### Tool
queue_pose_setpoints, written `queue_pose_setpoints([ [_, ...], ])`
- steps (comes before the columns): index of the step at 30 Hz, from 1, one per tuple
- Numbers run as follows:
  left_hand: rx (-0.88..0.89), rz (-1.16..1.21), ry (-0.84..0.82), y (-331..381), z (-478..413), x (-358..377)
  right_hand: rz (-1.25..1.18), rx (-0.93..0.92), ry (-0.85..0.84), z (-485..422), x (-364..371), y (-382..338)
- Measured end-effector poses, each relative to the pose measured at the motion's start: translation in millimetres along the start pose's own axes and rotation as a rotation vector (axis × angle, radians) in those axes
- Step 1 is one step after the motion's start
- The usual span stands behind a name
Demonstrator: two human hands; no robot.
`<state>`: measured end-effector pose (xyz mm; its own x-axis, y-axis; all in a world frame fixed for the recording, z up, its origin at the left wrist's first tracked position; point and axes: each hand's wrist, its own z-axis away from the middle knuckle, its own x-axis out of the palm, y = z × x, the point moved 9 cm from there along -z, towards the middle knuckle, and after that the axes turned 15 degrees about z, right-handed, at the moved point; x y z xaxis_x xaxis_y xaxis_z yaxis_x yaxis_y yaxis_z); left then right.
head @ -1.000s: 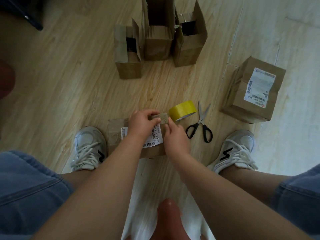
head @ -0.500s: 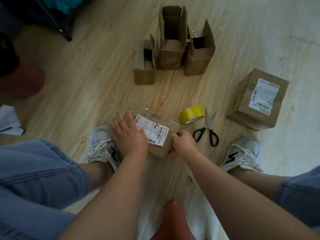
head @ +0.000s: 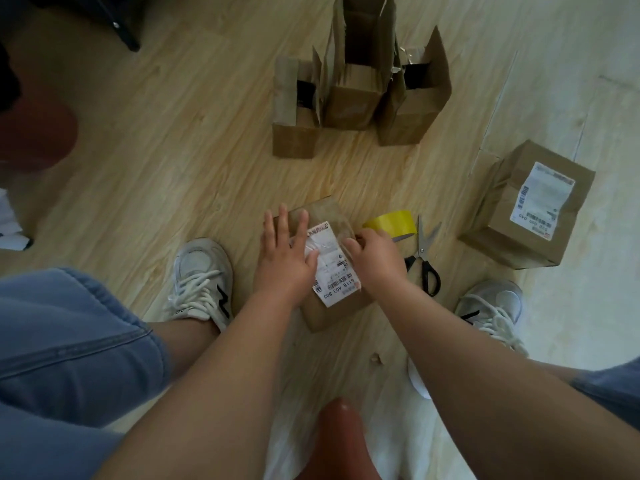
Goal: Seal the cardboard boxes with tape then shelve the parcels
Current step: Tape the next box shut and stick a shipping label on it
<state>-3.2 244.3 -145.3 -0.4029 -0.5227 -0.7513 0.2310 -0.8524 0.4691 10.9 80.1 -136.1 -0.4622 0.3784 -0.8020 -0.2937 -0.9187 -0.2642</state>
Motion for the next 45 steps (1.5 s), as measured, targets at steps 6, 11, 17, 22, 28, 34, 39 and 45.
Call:
queue_pose_setpoints([
  [6, 0.03, -0.072, 0.085, -3, -2, 4, 0.155, -0.004, 0.056, 3, 15, 0],
  [11, 0.036, -0.11, 0.101, -2, -5, 6, 0.296, 0.0, 0.069, 0, 20, -2],
  [17, 0.11, -0.031, 0.109, -2, -15, -1, 0.103, 0.043, 0.079, 0, 18, 0],
  [22, -0.084, 0.373, 0.356, -16, 2, -21, -0.16, 0.127, 0.083, 9, 19, 7],
  [28, -0.643, 1.098, 0.313, -42, 23, 24, -0.472, 0.169, -0.005, 16, 20, 12],
  [34, -0.695, 1.352, 0.209, -46, 16, 31, -0.637, 0.174, -0.107, 13, 15, 12],
  [39, -0.67, 1.39, 0.222, -42, 9, 30, -0.668, 0.181, -0.085, 9, 6, 9],
  [45, -0.605, 1.278, 0.222, -31, 0, 26, -0.741, 0.307, -0.036, 8, 19, 28],
])
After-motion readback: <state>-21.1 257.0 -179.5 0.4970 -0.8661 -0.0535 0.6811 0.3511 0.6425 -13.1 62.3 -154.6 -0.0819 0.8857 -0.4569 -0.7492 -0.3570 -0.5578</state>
